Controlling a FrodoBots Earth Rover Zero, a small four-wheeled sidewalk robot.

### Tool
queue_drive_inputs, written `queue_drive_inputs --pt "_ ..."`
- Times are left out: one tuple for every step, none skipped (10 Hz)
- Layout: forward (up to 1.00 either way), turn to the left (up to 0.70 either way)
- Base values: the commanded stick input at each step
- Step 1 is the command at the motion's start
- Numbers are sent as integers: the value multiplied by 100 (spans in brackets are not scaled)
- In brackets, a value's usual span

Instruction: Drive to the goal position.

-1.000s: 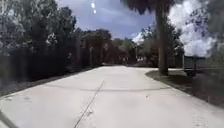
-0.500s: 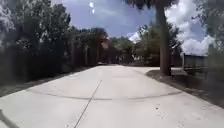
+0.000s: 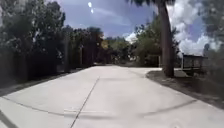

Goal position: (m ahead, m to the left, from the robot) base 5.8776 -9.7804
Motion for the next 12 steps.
queue_drive_inputs --pt "82 0" --pt "82 0" --pt "82 0" --pt "82 0" --pt "82 0" --pt "82 0" --pt "82 0" --pt "82 0" --pt "82 0" --pt "82 0" --pt "82 0" --pt "82 0"
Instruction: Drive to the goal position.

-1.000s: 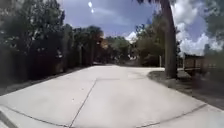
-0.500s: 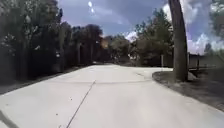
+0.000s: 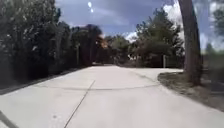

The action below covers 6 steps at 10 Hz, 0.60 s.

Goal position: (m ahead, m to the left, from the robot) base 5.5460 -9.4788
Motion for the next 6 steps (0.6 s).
queue_drive_inputs --pt "82 0" --pt "82 0" --pt "82 0" --pt "82 0" --pt "82 0" --pt "82 0"
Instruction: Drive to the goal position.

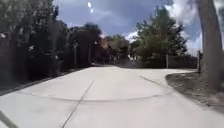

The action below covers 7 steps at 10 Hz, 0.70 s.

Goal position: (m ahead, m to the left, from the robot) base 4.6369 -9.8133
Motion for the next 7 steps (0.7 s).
queue_drive_inputs --pt "82 0" --pt "82 0" --pt "82 0" --pt "82 0" --pt "82 0" --pt "82 0" --pt "82 -2"
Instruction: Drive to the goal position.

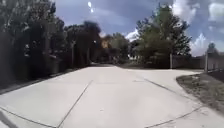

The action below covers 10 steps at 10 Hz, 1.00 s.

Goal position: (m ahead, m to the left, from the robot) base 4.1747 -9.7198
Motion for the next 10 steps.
queue_drive_inputs --pt "82 -16" --pt "82 -32" --pt "82 -33" --pt "82 -33" --pt "82 -33" --pt "82 -33" --pt "82 -33" --pt "82 -33" --pt "82 -33" --pt "82 -33"
